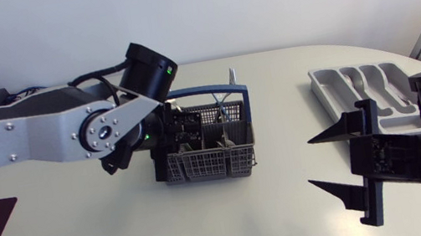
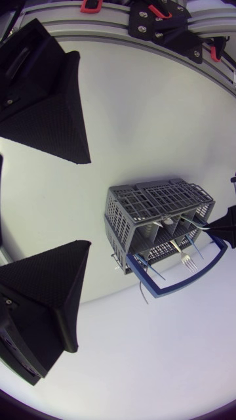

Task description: Sort the cutlery from the basket into the organizer compartments.

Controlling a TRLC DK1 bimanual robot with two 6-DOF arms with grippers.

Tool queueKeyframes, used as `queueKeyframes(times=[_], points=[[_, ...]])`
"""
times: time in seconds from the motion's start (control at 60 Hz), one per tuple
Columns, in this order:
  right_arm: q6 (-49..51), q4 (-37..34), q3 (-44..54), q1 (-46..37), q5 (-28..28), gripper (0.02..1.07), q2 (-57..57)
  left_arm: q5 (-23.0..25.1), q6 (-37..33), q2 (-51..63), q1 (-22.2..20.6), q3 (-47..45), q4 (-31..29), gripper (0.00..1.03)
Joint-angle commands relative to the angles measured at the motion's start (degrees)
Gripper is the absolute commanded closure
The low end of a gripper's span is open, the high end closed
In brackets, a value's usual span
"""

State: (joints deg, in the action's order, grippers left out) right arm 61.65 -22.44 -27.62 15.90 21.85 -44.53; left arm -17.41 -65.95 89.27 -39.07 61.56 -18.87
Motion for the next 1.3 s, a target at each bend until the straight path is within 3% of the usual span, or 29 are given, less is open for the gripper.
queueKeyframes(times=[0.0,0.233,0.317,0.45,0.567,0.683,0.767,0.833,0.917,1.117,1.283], points=[[-3.90,0.73,0.90,2.64,-1.37,0.23,0.85,0.27,1.35,-3.76,0.05,3.74,-2.04,1.00],[-10.85,2.05,-1.39,7.92,-3.74,0.21,1.29,0.36,5.40,-9.03,-1.54,7.96,-9.69,1.00],[-14.19,4.15,-1.83,9.15,-4.00,0.21,1.82,0.36,10.05,-10.61,-1.98,11.30,-14.52,1.00],[-18.41,7.23,-2.27,10.99,-4.88,0.21,2.08,0.89,22.54,-10.35,-2.85,19.56,-25.60,1.00],[-22.54,10.75,-2.44,16.00,-9.89,0.21,2.26,9.59,37.56,-8.06,-2.85,24.92,-34.04,1.00],[-25.52,14.09,-2.79,21.63,-16.05,0.22,1.47,15.48,44.60,-6.75,-2.42,25.19,-34.12,1.00],[-26.40,17.16,-2.88,25.14,-20.97,0.23,-0.29,22.24,49.25,-3.67,-0.22,25.28,-34.12,1.00],[-27.28,20.06,-2.97,26.20,-22.55,0.30,-2.75,26.11,52.51,-1.82,0.22,25.54,-32.45,1.00],[-28.16,22.17,-3.23,26.46,-23.43,0.32,-5.56,27.96,55.23,0.20,0.22,26.24,-31.14,1.00],[-29.57,27.80,-3.23,26.81,-25.71,0.54,-10.49,32.26,59.98,4.42,-0.31,28.26,-29.29,1.00],[-29.57,29.29,-4.64,26.73,-26.77,0.64,-13.56,34.28,61.91,5.74,-0.83,28.44,-28.06,1.00]])
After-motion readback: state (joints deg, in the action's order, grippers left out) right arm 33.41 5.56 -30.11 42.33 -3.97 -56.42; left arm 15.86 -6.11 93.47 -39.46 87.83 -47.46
